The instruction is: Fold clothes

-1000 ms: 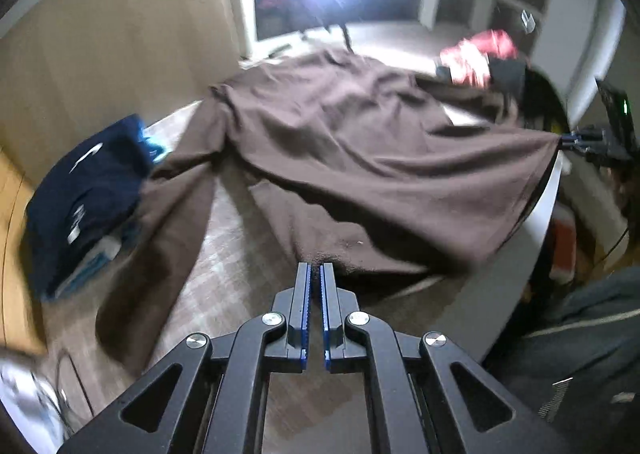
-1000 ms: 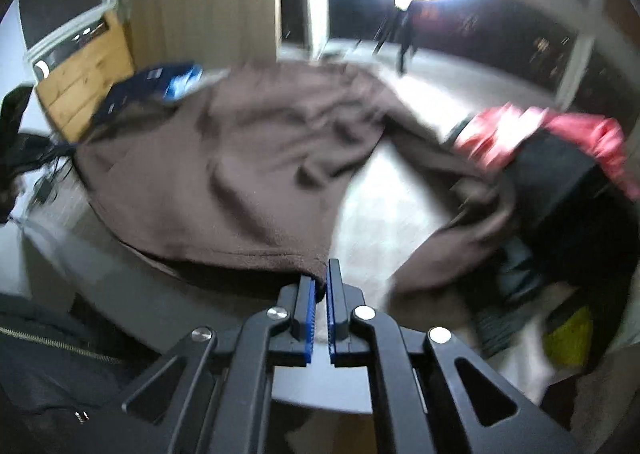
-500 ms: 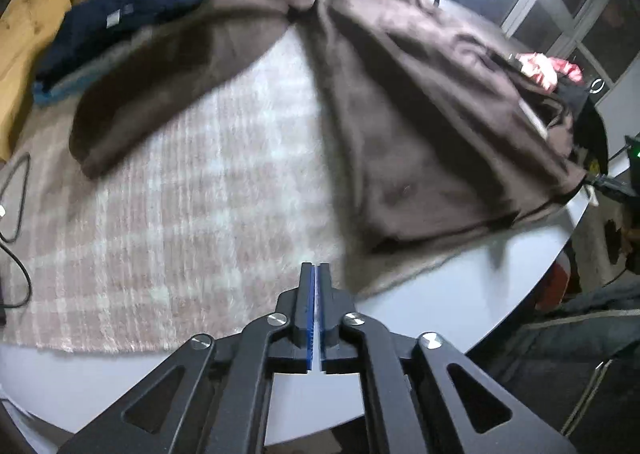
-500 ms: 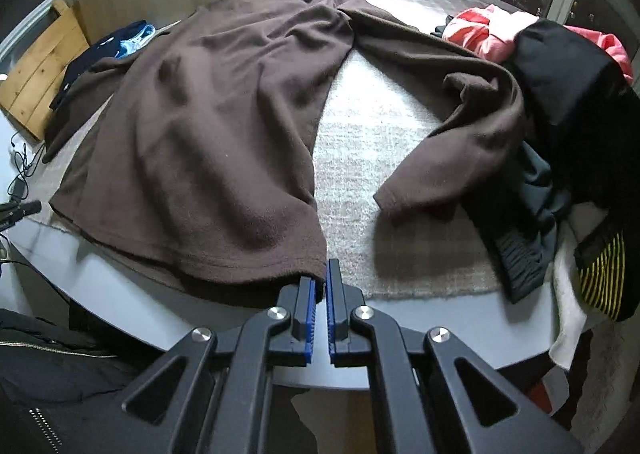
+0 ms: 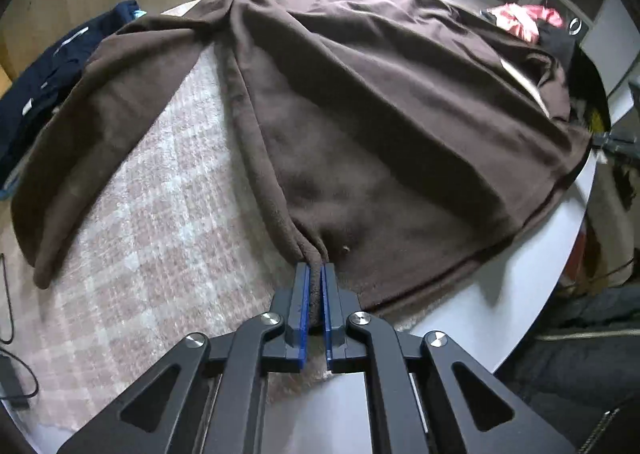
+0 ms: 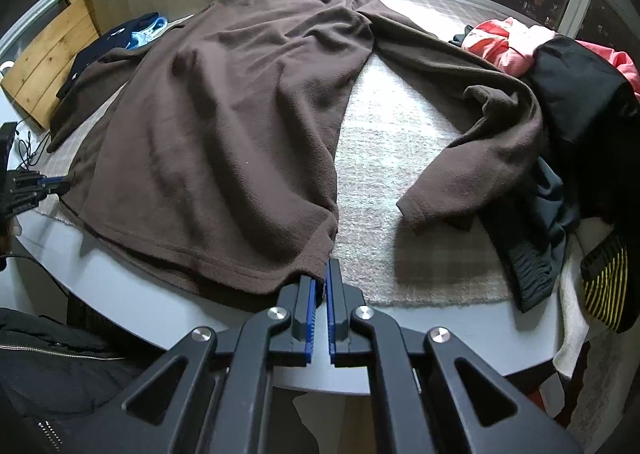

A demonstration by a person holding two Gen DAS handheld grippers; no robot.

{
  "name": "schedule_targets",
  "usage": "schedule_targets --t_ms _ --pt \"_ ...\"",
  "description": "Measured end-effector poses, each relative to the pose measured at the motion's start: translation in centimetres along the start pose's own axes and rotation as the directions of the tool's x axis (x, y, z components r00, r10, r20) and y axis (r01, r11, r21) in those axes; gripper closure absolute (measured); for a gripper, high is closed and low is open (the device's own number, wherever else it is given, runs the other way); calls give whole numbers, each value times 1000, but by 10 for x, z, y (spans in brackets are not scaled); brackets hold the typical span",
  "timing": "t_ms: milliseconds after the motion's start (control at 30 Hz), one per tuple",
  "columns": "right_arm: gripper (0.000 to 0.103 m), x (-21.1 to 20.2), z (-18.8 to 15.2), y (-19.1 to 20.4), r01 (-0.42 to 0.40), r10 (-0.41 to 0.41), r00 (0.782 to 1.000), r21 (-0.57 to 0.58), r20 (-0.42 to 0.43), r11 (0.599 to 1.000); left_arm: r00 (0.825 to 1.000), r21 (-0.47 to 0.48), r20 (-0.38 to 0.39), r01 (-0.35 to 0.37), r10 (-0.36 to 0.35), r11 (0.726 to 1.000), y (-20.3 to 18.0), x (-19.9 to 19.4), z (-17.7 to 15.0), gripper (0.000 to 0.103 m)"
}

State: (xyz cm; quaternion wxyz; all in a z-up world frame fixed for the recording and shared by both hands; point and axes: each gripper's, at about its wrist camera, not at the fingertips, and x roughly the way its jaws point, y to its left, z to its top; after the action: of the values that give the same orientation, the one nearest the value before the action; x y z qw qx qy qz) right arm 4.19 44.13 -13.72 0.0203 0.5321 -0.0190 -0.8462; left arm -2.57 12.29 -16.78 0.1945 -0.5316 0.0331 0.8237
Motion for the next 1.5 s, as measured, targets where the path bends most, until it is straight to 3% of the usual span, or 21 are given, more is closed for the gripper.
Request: schedule_targets --t_ms 233,333,400,567,633,700,800,867,933,967,1033,1133,1233,1300,1400,1500 --pt "99 -25 12 15 -66 65 995 6 73 998 996 -187 56 81 -72 979 45 -28 -12 99" --pt "99 -2 9 29 -23 24 1000 -50 12 998 992 -261 80 115 -98 958 63 -38 -16 99" --pt "99 -7 10 24 -10 12 1000 -42 28 999 995 -230 33 95 -90 968 59 -21 -10 99" --pt "99 -61 38 -2 92 -86 984 -31 158 995 987 -109 92 145 -135 983 29 -40 33 99" --pt "99 -101 73 -14 154 -134 960 -63 244 986 983 -24 128 136 -132 990 20 -62 72 99" --pt "99 -148 109 -7 227 -171 921 -125 349 966 978 56 176 102 -110 993 15 -90 105 99" --pt "99 -211 137 7 308 -183 854 -190 487 932 945 141 324 -3 -43 990 -8 -163 143 99" --pt "99 -244 134 16 331 -167 817 -211 553 920 921 168 390 -71 0 983 -20 -204 140 99" --pt "99 -239 108 8 278 -131 840 -210 527 937 920 155 391 -72 6 985 -25 -217 114 99" --pt "99 -221 92 2 243 -116 872 -215 476 946 926 147 377 -61 1 987 -27 -216 99 99" --pt "99 -169 58 -12 178 -100 940 -220 327 959 960 120 278 1 -34 993 -30 -181 62 99" --pt "99 -92 18 -30 118 -88 986 -215 142 969 995 40 88 38 -42 998 -30 -101 17 99" --pt "99 -42 -6 -45 45 -44 999 -191 13 980 997 -24 -25 71 -71 997 -30 -43 -14 99" --pt "99 -27 -18 -51 34 -39 999 -193 -25 981 995 -38 -73 71 -74 997 -32 -23 -29 99" --pt "99 -27 -30 -56 3 -8 1000 -181 -30 984 995 -76 -79 55 -61 996 -28 -24 -39 99" --pt "99 -45 -33 -60 -34 37 999 -149 15 988 998 -90 -36 39 -43 995 -28 -46 -40 99"
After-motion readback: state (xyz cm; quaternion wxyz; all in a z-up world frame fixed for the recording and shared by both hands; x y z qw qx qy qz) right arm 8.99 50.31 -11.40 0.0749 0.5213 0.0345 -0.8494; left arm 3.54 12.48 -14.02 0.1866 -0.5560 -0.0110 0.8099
